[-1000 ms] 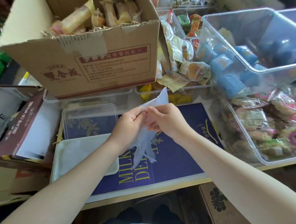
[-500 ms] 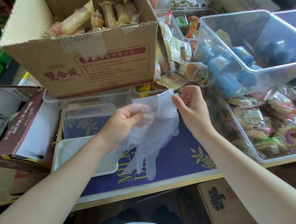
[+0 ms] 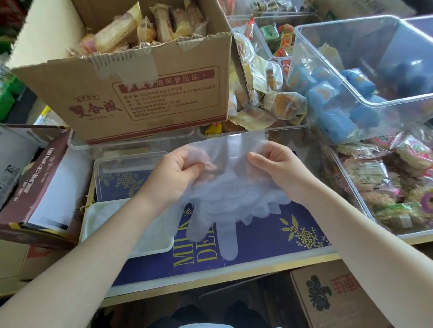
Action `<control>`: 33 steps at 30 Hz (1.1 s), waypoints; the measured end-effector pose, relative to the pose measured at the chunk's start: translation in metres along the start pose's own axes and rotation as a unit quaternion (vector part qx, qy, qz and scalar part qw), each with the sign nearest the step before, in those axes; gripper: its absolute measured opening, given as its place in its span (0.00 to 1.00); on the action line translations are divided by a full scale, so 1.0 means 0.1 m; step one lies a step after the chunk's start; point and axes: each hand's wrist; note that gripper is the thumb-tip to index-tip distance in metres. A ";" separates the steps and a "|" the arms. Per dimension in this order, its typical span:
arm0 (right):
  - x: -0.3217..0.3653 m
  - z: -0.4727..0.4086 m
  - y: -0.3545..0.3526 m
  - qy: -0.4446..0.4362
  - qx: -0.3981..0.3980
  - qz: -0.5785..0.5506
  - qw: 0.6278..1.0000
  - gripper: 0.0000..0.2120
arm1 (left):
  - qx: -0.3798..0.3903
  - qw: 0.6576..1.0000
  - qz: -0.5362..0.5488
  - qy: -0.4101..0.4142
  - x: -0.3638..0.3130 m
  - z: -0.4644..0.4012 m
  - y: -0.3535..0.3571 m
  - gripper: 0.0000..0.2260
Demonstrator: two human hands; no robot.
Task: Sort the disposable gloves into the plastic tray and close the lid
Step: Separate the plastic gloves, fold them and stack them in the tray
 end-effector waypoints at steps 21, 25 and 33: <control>-0.53 -0.34 -0.20 0.186 0.015 -0.036 0.982 0.08 | 0.203 0.924 0.025 -0.322 0.61 0.05 -0.05 0.08; -0.93 -0.43 -0.19 0.310 0.036 0.024 0.950 0.26 | 0.104 0.919 -0.008 -0.380 0.93 0.04 0.02 0.05; -1.38 -0.39 -0.18 0.250 0.118 0.038 0.960 0.04 | 0.029 0.917 0.007 -0.398 1.23 -0.01 0.15 0.06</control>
Point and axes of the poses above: each hand's wrist, its own z-axis away from the middle knuckle, its own y-axis out of the palm, x = y × z, and after that the axes turned 4 degrees about y, right-handed
